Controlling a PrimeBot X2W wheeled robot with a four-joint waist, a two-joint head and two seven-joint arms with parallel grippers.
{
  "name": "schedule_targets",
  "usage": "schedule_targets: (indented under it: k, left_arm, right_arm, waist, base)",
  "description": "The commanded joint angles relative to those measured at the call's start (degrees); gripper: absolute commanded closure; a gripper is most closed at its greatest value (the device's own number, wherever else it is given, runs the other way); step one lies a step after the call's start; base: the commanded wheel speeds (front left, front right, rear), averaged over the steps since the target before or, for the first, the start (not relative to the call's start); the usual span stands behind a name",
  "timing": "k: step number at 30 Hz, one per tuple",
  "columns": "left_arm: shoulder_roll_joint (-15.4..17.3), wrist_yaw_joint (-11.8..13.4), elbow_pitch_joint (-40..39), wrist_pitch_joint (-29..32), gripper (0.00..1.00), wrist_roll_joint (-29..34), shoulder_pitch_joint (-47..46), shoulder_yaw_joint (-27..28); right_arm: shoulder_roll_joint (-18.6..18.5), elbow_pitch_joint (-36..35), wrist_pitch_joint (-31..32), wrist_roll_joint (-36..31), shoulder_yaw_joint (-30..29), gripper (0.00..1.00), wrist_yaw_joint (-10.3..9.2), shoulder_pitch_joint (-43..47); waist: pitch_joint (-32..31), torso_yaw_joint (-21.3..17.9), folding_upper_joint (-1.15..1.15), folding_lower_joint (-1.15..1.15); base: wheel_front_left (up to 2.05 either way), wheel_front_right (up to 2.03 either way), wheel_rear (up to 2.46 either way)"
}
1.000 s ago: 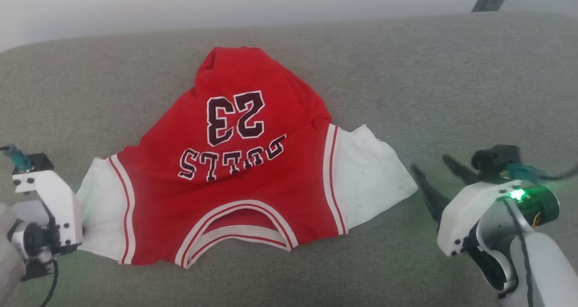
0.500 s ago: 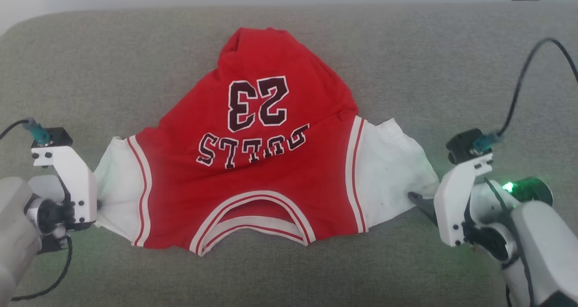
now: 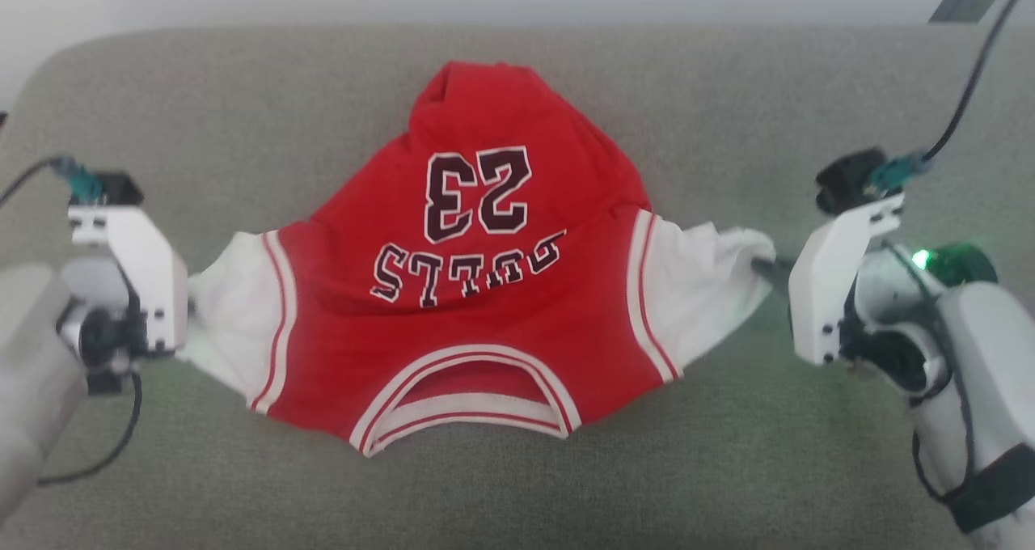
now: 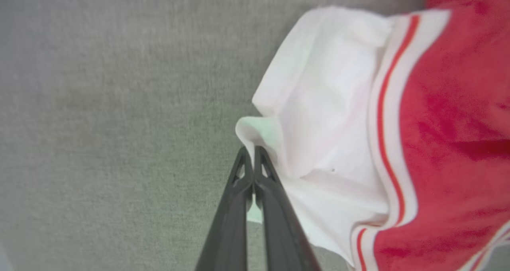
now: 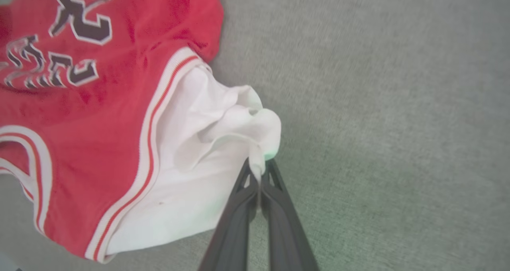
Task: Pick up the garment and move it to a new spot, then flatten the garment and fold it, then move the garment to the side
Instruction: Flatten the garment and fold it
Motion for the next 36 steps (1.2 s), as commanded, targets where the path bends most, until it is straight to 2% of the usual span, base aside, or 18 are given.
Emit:
schedule_targets:
  k: [1, 9, 15, 20, 28, 36]
  left_arm:
    - [0.26, -0.18, -0.63, 0.21, 1.0, 1.29, -1.74, -0.06]
    - [1.77, 1.55, -6.45, 2.05, 1.0, 3.49, -8.9, 0.05]
    - [3.4, 3.51, -10.4, 3.85, 1.0, 4.58, -14.27, 0.76]
    - [4.5, 4.78, -12.42, 3.59, 1.0, 5.2, -19.37, 2.44]
    - [4.48, 5.13, -12.91, 1.83, 1.0, 6.28, -25.55, 4.53]
    - [2.87, 3.29, -10.33, -1.34, 1.0, 7.84, -28.6, 5.15]
  right_arm:
    - [-0.17, -0.55, -0.33, 0.56, -0.26, 1.0, 0.02, -0.91]
    - [-0.76, -3.25, -0.87, 3.38, -3.12, 1.0, 0.02, -6.46]
    - [0.79, -2.9, -3.6, 2.28, -6.6, 1.0, 0.02, -11.65]
    - [2.78, -2.09, -6.14, 0.88, -8.78, 1.0, 0.02, -16.87]
    - [4.19, 0.21, -10.41, 0.23, -9.65, 1.0, 0.03, -24.09]
    - [4.76, 5.77, -15.42, 0.34, -7.57, 1.0, 0.03, -30.06]
  waist:
    - [-1.85, 0.27, 0.0, 0.0]
    - [-8.87, 0.61, 0.0, 0.0]
    - [-13.86, 0.26, 0.0, 0.0]
    - [-15.35, -0.17, 0.0, 0.0]
    - [-16.43, -0.77, 0.0, 0.0]
    - [-15.23, -1.68, 0.0, 0.0]
  base:
    - [0.0, 0.0, 0.0]
    - [0.0, 0.0, 0.0]
    - [0.0, 0.0, 0.0]
    - [0.0, 0.0, 0.0]
    - [0.0, 0.0, 0.0]
    - [0.0, 0.0, 0.0]
